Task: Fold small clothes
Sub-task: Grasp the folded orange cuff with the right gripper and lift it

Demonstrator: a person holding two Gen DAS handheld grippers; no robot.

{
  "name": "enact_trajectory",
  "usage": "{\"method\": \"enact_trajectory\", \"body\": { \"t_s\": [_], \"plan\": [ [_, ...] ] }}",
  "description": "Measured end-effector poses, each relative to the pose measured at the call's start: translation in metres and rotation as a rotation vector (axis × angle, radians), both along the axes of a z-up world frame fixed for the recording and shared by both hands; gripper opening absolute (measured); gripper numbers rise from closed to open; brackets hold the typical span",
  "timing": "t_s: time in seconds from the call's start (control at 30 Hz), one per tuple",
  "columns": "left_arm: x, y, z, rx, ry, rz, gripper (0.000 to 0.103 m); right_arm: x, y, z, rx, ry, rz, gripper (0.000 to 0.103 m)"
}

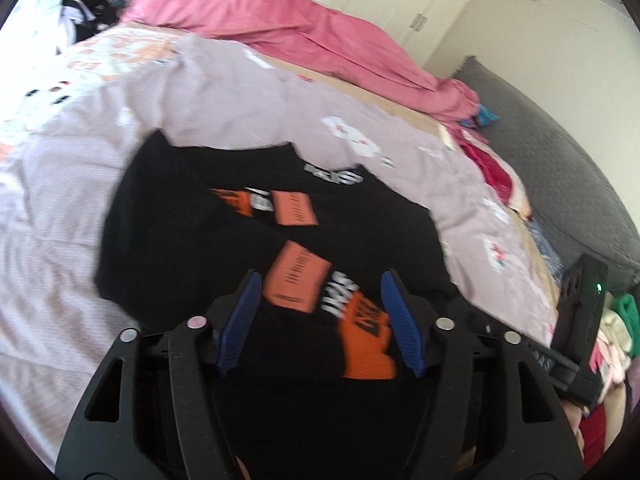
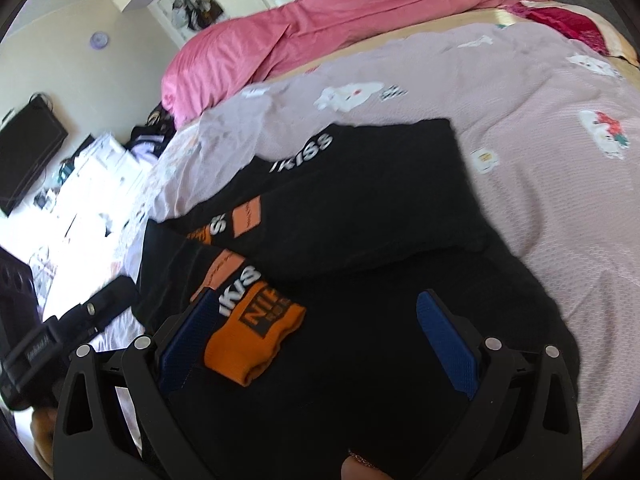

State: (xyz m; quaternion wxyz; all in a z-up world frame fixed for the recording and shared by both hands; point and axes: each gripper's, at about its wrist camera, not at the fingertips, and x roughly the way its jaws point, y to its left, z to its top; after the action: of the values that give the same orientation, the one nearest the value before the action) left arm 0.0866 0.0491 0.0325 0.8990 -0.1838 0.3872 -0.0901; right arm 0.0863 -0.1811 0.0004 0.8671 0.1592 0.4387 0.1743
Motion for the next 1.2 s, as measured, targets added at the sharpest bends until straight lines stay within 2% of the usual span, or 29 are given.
{"method": "enact_trajectory", "body": {
  "t_s": [0.1, 0.27, 0.37, 0.43, 0.5, 0.53, 0.57, 0.6, 0.7, 0.8, 1.0, 1.1, 1.2],
  "plan": [
    [-0.001, 0.018, -0.001, 0.011, 0.009, 0.06, 0.065, 0.002, 0.018, -0.011, -0.008, 0.028, 0.049, 0.098],
    [-0.008, 0.043, -0.001, -0.012, 0.01, 0.123, 0.07, 0.009, 0.042, -0.03, -0.029, 0.07, 0.074, 0.098],
    [-0.012, 0.055, 0.0, -0.026, 0.005, 0.147, 0.072, 0.012, 0.054, -0.038, -0.052, 0.076, 0.097, 0.081],
    [-0.013, 0.062, 0.001, -0.026, 0.004, 0.161, 0.072, 0.013, 0.065, -0.042, -0.075, 0.065, 0.112, 0.076],
    [-0.016, 0.068, 0.001, -0.033, 0.002, 0.179, 0.072, 0.013, 0.07, -0.044, -0.075, 0.057, 0.122, 0.057],
    [-0.016, 0.072, 0.001, -0.036, 0.002, 0.187, 0.073, 0.014, 0.074, -0.044, -0.077, 0.055, 0.123, 0.054],
    [-0.017, 0.074, 0.001, -0.041, 0.002, 0.195, 0.073, 0.013, 0.075, -0.044, -0.078, 0.046, 0.129, 0.044],
    [-0.018, 0.078, 0.0, -0.048, 0.003, 0.206, 0.074, 0.013, 0.078, -0.043, -0.069, 0.036, 0.148, 0.028],
    [-0.021, 0.086, 0.0, -0.06, 0.006, 0.226, 0.075, 0.013, 0.083, -0.038, -0.081, 0.015, 0.177, 0.015],
    [-0.022, 0.089, 0.001, -0.06, 0.002, 0.236, 0.075, 0.014, 0.084, -0.025, -0.082, -0.024, 0.201, 0.014],
    [-0.022, 0.09, 0.002, -0.069, 0.003, 0.243, 0.075, 0.019, 0.087, 0.026, -0.116, -0.186, 0.275, 0.013],
    [-0.024, 0.088, 0.004, -0.069, 0.0, 0.237, 0.075, 0.031, 0.08, 0.046, -0.092, -0.218, 0.294, 0.013],
    [-0.025, 0.088, 0.005, -0.068, -0.003, 0.235, 0.075, 0.042, 0.072, 0.062, -0.127, -0.263, 0.288, 0.013]
  ]
}}
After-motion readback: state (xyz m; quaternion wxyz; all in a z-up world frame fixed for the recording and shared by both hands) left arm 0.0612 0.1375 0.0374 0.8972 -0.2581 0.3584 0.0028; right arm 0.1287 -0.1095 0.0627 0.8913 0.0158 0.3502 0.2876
